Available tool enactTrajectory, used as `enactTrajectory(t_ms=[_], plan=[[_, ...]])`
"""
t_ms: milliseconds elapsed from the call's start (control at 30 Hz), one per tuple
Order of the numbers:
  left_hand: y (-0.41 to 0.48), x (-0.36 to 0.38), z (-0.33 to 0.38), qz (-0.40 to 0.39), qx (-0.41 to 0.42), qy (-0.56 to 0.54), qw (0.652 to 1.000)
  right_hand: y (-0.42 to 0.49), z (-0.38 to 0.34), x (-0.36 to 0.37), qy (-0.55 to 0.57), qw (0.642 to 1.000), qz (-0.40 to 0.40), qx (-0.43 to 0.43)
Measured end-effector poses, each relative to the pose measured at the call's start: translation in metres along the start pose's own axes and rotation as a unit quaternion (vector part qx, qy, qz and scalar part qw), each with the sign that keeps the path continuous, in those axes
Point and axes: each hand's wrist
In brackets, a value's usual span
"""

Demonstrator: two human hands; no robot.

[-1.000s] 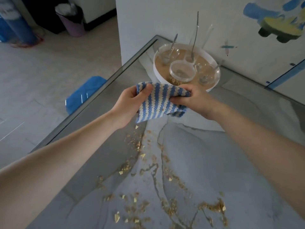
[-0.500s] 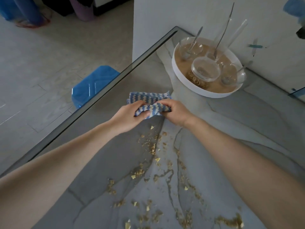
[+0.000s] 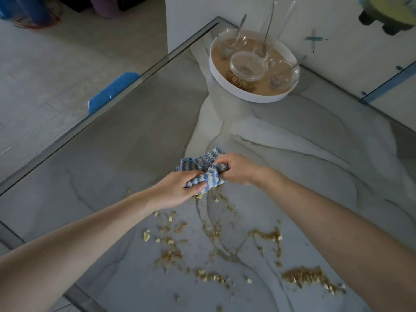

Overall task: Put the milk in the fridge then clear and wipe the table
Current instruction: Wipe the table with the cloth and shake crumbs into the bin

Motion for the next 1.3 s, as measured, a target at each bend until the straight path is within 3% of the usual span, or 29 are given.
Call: enactTrajectory(t_ms=[467,667,800,1067,1300], plan=[[-0.032,0.136,0.054,-0.115,0.014,-0.05,0.992,-0.137,0.083,0.045,-0.009,0.995,-0.04,0.092],[-0.026,0.131,0.083,-0.117,0.041,-0.115,0.986,-0.181,0.086,0.013,0.082,0.984,0.024,0.153],[-0.028,0.102,0.105,-0.054,0.077,-0.122,0.988,-0.189,0.072,-0.023,0.14,0.978,0.061,0.139],[-0.031,0.007,0.091,0.105,0.085,-0.264,0.955,-0.115,0.001,-0.06,0.182,0.975,0.126,0.033],[-0.032,-0.081,0.033,0.279,0.107,-0.136,0.945,-0.017,-0.081,-0.054,0.211,0.951,0.215,-0.073]])
Point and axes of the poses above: each hand's wrist, its own y-axis towards the middle knuckle, its own x-axis out of the palm, z = x × y, and after that the axes turned 10 degrees about -y, right-handed
